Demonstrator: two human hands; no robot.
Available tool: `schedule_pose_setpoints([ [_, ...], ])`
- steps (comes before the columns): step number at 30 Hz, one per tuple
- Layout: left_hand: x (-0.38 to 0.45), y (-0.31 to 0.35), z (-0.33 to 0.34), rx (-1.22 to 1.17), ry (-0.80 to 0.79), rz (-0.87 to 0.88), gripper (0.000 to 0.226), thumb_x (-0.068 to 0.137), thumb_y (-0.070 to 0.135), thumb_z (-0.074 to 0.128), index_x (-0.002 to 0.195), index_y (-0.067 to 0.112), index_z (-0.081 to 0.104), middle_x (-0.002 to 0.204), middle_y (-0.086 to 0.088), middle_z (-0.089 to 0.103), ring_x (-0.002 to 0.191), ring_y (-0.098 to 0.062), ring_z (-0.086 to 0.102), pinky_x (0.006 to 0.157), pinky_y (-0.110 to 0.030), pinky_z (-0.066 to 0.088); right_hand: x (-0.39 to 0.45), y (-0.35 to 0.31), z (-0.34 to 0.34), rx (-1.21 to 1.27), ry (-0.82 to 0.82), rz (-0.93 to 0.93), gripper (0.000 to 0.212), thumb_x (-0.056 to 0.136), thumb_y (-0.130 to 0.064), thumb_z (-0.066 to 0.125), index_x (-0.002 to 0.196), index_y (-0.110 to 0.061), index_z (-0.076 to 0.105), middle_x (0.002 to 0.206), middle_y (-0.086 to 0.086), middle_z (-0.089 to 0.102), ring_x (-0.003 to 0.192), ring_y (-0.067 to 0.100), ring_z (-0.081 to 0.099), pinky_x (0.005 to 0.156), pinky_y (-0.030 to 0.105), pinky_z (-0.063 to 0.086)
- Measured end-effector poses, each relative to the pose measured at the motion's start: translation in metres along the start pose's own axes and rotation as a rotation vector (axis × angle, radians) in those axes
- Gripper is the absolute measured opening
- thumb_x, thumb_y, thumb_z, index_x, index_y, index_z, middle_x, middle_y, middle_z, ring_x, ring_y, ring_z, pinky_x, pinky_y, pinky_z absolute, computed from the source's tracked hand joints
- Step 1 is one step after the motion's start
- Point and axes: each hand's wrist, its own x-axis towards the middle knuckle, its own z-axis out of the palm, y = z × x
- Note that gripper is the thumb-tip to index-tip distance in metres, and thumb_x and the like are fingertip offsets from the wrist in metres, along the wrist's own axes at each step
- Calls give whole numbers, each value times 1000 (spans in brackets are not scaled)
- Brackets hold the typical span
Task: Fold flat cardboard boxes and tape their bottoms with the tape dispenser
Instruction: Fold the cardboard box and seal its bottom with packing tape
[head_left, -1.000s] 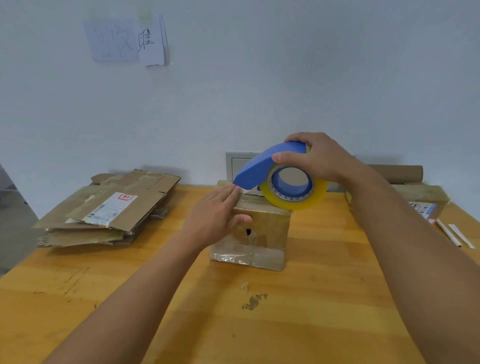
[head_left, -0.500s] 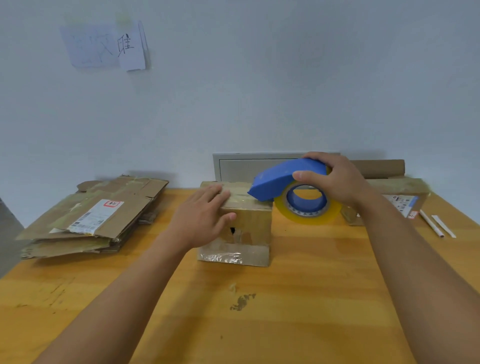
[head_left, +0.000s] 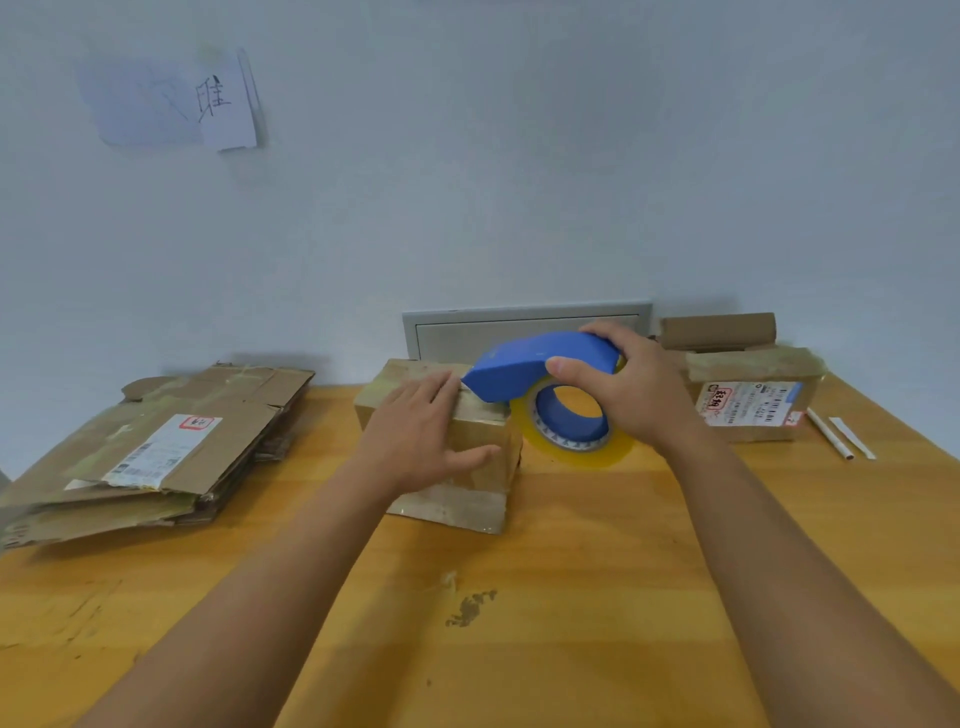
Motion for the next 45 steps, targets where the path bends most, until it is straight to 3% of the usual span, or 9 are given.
schedule_pose_setpoints([
  [3,3,18,4,51,26,-28,103,74,95,25,152,27,27,153,-1,38,142,-21,31,119,-41,23,-4,0,4,9,39,29,60,69,-72,64,115,-33,60,102,-18,59,89,2,58,64,15,42],
  [8,2,24,6,-52,245,74,73,84,69,40,136,20,54,136,-2,58,124,-22,54,103,-35,43,-9,1,1,11,13,30,68,64,-80,61,118,-39,56,106,-24,55,91,-3,57,63,11,42],
  [10,4,19,6,-63,230,110,71,85,65,41,141,21,50,138,-2,57,122,-22,55,100,-35,45,-11,3,1,16,-7,40,67,64,-80,61,118,-41,55,108,-24,54,93,-4,56,64,11,43],
  [15,9,0,6,-33,73,82,73,91,65,43,154,32,28,156,-4,37,144,-23,34,113,-37,31,-29,18,-10,76,37,67,65,63,-78,64,116,-42,57,108,-27,55,95,-11,54,67,11,42],
  [21,12,3,5,-20,9,98,66,91,72,30,152,50,18,159,-10,30,147,-25,27,116,-40,25,-55,33,-29,85,57,91,61,62,-77,65,114,-47,55,106,-36,53,99,-17,50,65,9,46],
  [24,15,3,7,-10,21,103,63,94,66,36,152,46,21,162,-7,24,150,-23,19,120,-40,17,-60,36,-24,75,38,115,69,64,-74,67,123,-41,54,113,-29,52,99,-12,53,70,13,44],
  [27,15,5,13,2,36,179,63,98,58,36,155,36,21,164,1,17,152,-17,10,122,-37,7,-64,38,-20,79,13,133,62,73,-65,73,127,-41,54,114,-31,51,101,-11,54,70,13,45],
  [38,18,-6,9,-46,-26,223,62,101,54,36,157,36,15,164,9,13,151,-13,14,119,-29,17,-90,27,-21,21,23,134,48,70,-74,63,111,-52,51,102,-35,57,98,-17,52,68,3,44],
  [45,21,-6,10,-52,-40,248,63,102,54,33,157,34,12,165,9,12,151,-12,11,119,-27,13,-61,26,-2,-191,-86,149,70,82,-64,68,141,-29,50,127,-6,56,102,14,55,73,21,43],
])
